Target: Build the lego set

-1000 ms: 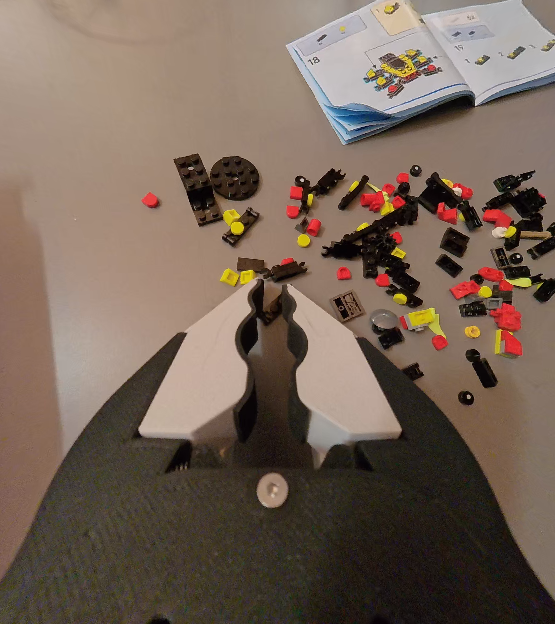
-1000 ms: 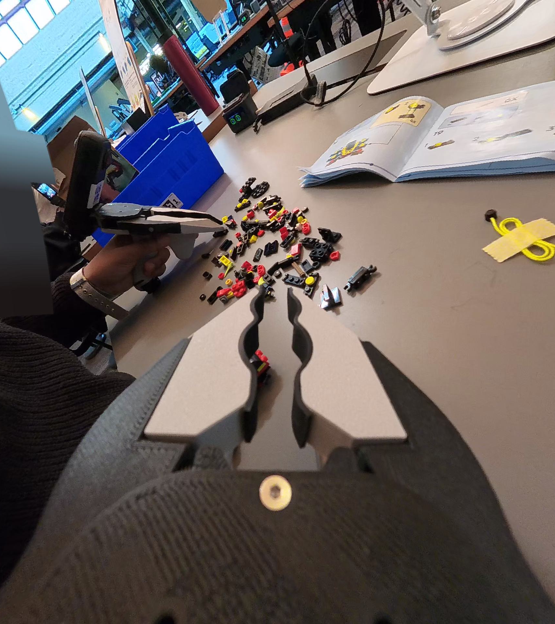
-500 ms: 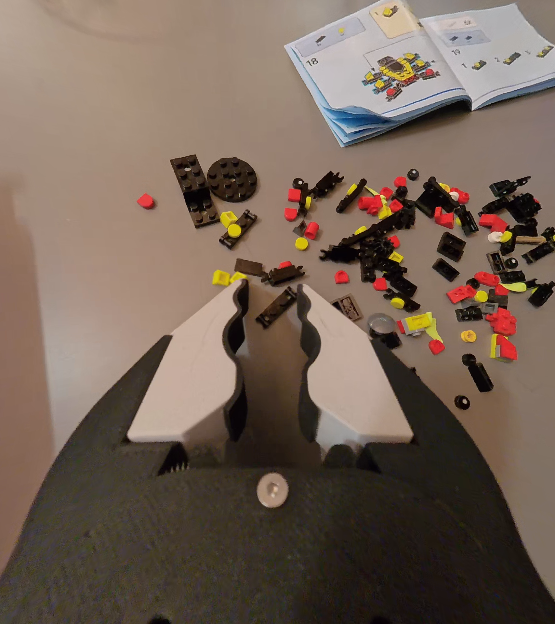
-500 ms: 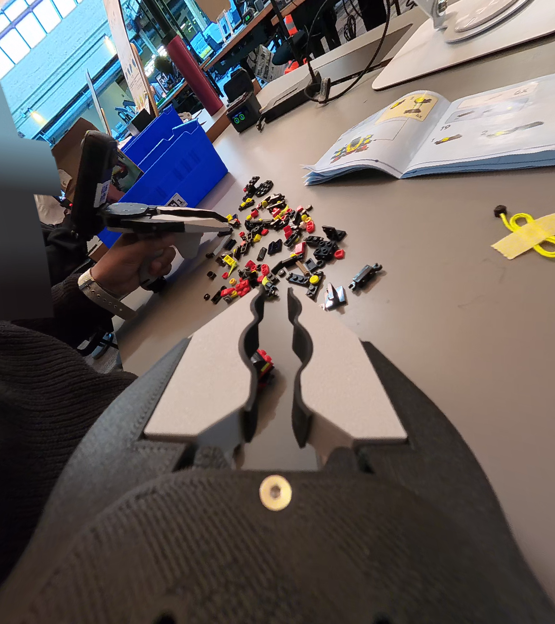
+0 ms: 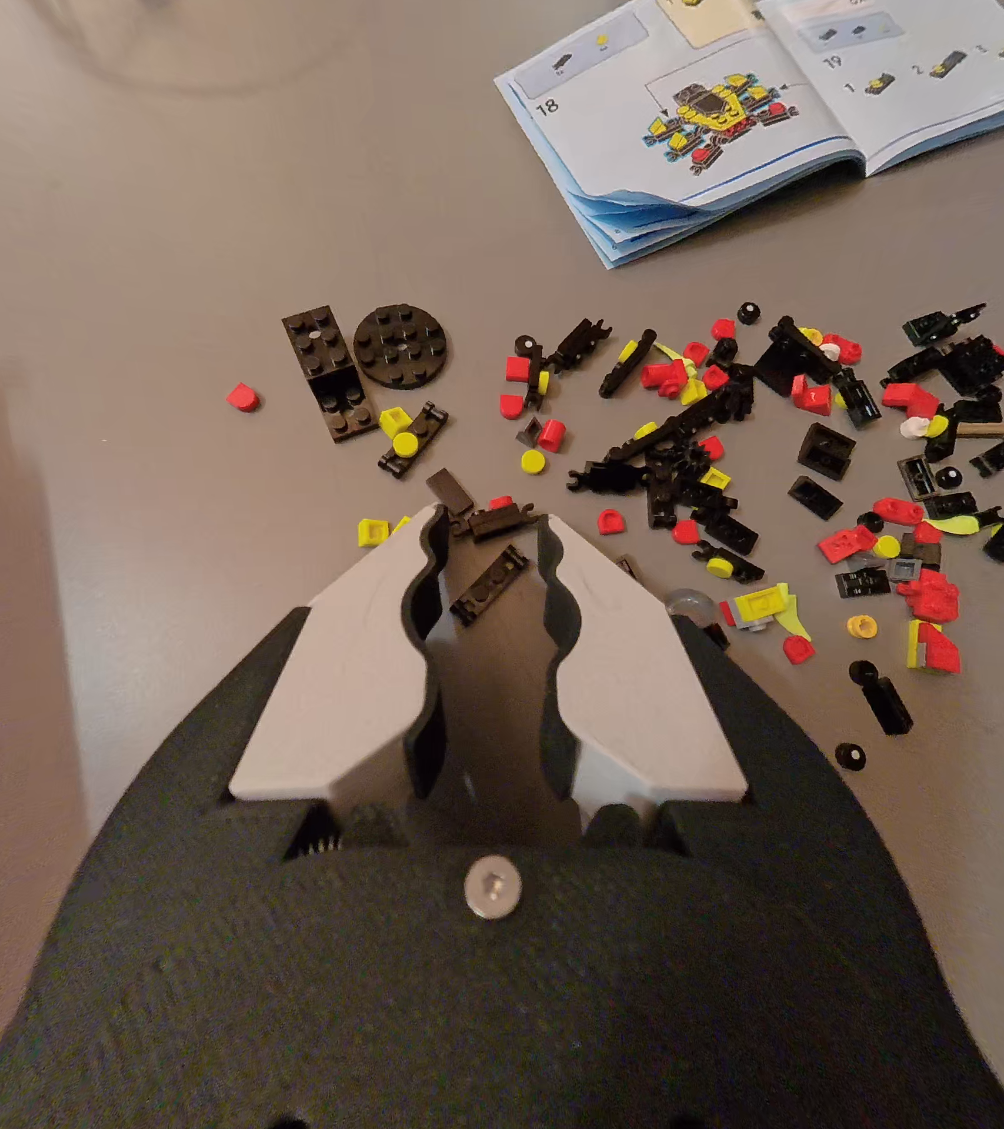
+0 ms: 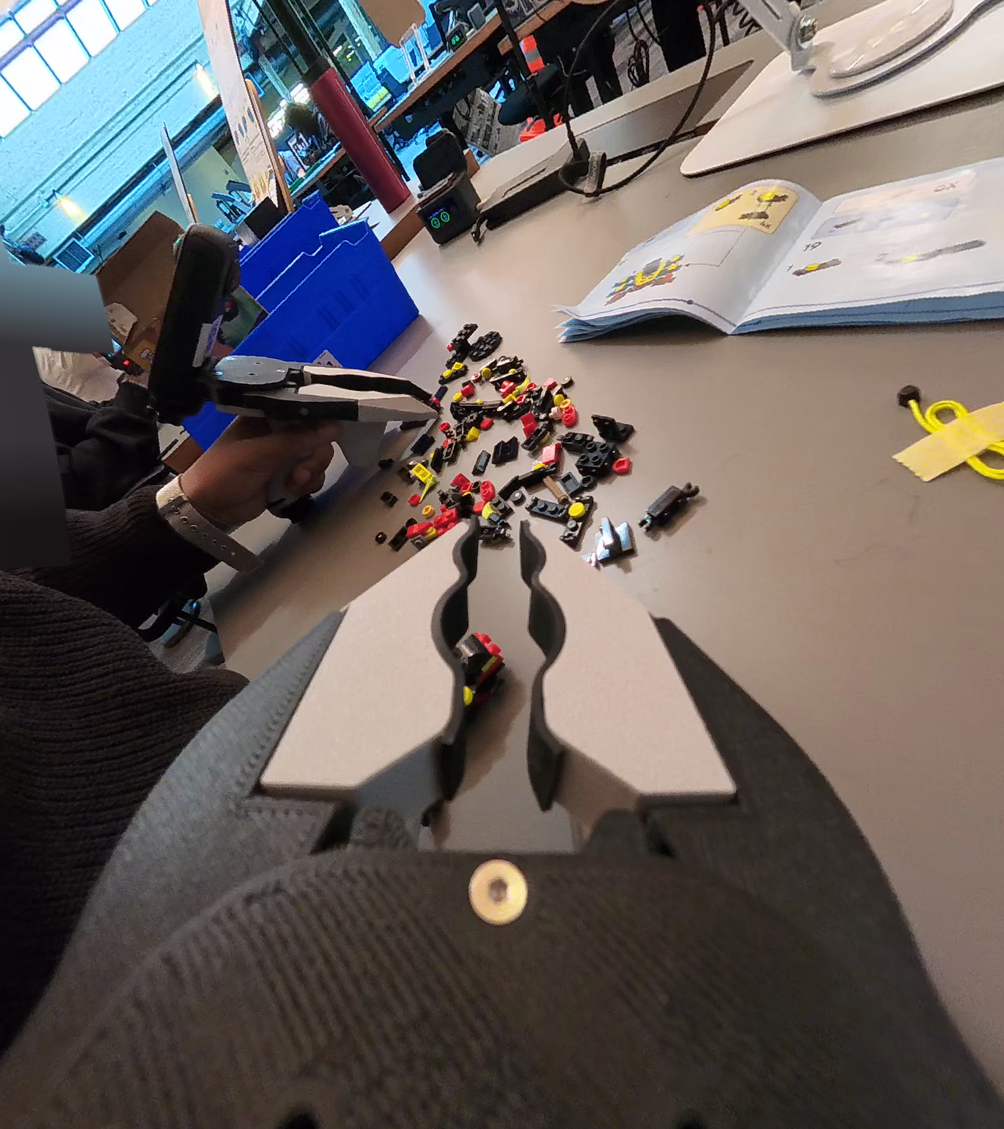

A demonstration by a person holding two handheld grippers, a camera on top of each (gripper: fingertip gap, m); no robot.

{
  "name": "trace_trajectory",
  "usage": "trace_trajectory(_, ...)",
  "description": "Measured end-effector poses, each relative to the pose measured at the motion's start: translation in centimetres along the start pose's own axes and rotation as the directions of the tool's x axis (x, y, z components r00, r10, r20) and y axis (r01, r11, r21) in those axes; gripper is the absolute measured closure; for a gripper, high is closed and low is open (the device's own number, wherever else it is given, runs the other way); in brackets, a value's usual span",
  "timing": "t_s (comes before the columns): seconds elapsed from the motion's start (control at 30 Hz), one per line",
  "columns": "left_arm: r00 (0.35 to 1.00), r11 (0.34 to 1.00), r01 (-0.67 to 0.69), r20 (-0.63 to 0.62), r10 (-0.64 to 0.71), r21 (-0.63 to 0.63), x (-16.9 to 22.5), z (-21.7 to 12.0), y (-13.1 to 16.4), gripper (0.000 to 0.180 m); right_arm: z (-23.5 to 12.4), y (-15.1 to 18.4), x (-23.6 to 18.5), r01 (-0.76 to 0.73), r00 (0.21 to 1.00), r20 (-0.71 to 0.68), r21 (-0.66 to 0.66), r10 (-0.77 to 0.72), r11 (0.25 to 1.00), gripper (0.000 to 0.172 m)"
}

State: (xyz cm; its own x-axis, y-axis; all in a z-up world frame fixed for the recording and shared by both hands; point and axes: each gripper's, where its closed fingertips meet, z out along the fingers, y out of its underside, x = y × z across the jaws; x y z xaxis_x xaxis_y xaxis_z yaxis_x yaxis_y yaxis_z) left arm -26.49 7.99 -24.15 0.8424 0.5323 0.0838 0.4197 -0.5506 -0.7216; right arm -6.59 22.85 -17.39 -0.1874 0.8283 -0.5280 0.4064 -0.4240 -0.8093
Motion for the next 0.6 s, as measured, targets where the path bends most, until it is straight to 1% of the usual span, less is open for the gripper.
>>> trace_trajectory(0.13,0.999,0.999,-0.004,-0.032,0.006,0.04,0.4,-0.4,-0.5,0.153,-0.2,0.0,-0.4,0.018,1.0,-0.005,0.002,-0.018,1.0,0.161)
trace_trajectory(0.23,0.993,0.982,-0.05,-0.095,0.068,0.181,2.0,-1.7,-2.3,0.153,-0.5,0.0,-0.8,0.038,0.999,-0.008,-0.001,-0.038,0.999,0.161)
trace_trajectory(0.3,0.976,0.955,-0.092,-0.166,0.143,0.281,4.2,-3.1,-3.6,0.154,-0.5,0.1,-1.1,0.062,0.998,-0.008,-0.006,-0.062,0.998,0.161)
trace_trajectory(0.4,0.923,0.919,-0.121,-0.297,0.243,0.374,8.6,-5.3,-4.5,0.154,-0.3,0.2,-2.1,0.093,0.995,0.021,-0.008,-0.093,0.996,0.16)
trace_trajectory(0.47,0.868,0.895,-0.131,-0.386,0.312,0.427,12.0,-6.9,-4.4,0.154,0.2,0.4,-3.5,0.108,0.992,0.068,-0.006,-0.108,0.994,0.158)
trace_trajectory(0.53,0.82,0.872,-0.173,-0.424,0.385,0.457,14.8,-7.9,-4.0,0.154,0.7,0.6,-5.3,0.109,0.987,0.123,-0.006,-0.108,0.994,0.155)
trace_trajectory(0.6,0.783,0.847,-0.23,-0.425,0.453,0.479,16.9,-8.4,-3.2,0.153,1.1,0.7,-6.9,0.084,0.981,0.177,-0.005,-0.081,0.996,0.151)
